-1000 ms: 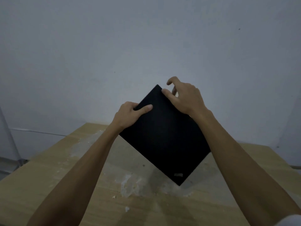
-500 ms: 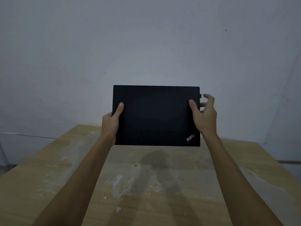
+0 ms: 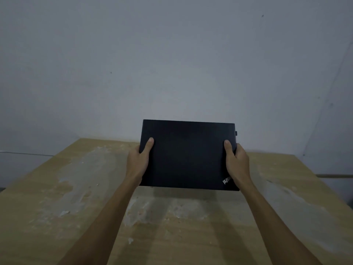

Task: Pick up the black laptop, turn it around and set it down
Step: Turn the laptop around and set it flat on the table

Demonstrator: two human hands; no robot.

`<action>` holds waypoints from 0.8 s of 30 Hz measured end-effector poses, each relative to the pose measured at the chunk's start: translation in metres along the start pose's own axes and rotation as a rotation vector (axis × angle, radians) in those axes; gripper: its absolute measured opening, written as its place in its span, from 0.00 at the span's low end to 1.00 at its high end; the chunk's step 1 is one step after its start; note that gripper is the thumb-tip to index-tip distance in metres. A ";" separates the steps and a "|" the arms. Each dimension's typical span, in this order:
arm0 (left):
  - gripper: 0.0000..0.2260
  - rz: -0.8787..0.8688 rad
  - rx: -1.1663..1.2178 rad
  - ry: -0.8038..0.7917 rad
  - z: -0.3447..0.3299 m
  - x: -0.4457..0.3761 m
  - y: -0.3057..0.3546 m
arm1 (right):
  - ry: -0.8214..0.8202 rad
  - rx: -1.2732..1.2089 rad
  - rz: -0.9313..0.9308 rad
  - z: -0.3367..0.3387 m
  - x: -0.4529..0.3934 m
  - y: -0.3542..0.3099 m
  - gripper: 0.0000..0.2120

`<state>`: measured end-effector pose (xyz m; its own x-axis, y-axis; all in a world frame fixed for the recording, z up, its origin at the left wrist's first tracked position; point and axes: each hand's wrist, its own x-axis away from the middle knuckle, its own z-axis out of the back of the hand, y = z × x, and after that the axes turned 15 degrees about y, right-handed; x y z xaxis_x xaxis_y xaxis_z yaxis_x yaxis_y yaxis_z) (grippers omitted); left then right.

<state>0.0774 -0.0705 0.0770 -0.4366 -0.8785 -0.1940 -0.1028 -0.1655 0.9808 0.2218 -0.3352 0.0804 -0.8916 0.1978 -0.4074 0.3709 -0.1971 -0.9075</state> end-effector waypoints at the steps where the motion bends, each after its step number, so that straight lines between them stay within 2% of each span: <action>1: 0.21 -0.014 -0.047 0.008 -0.003 0.001 -0.007 | -0.004 0.021 -0.010 0.000 0.000 0.006 0.19; 4: 0.26 -0.037 -0.206 0.066 -0.017 -0.003 -0.027 | -0.019 0.072 -0.050 -0.006 -0.004 0.027 0.20; 7: 0.26 -0.091 -0.324 0.091 -0.028 -0.011 -0.042 | -0.041 0.107 -0.090 -0.016 -0.008 0.046 0.21; 11: 0.21 -0.104 -0.385 0.076 -0.044 -0.027 -0.063 | -0.051 0.173 -0.111 -0.033 -0.019 0.072 0.23; 17: 0.21 -0.128 -0.475 0.052 -0.070 -0.051 -0.089 | -0.053 0.241 -0.116 -0.057 -0.036 0.098 0.21; 24: 0.22 -0.202 -0.558 0.053 -0.081 -0.061 -0.102 | -0.020 0.418 -0.078 -0.065 -0.043 0.115 0.25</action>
<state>0.1873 -0.0364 -0.0096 -0.4102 -0.8242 -0.3904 0.3128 -0.5293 0.7887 0.3199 -0.3038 -0.0134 -0.9192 0.2095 -0.3335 0.1689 -0.5554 -0.8142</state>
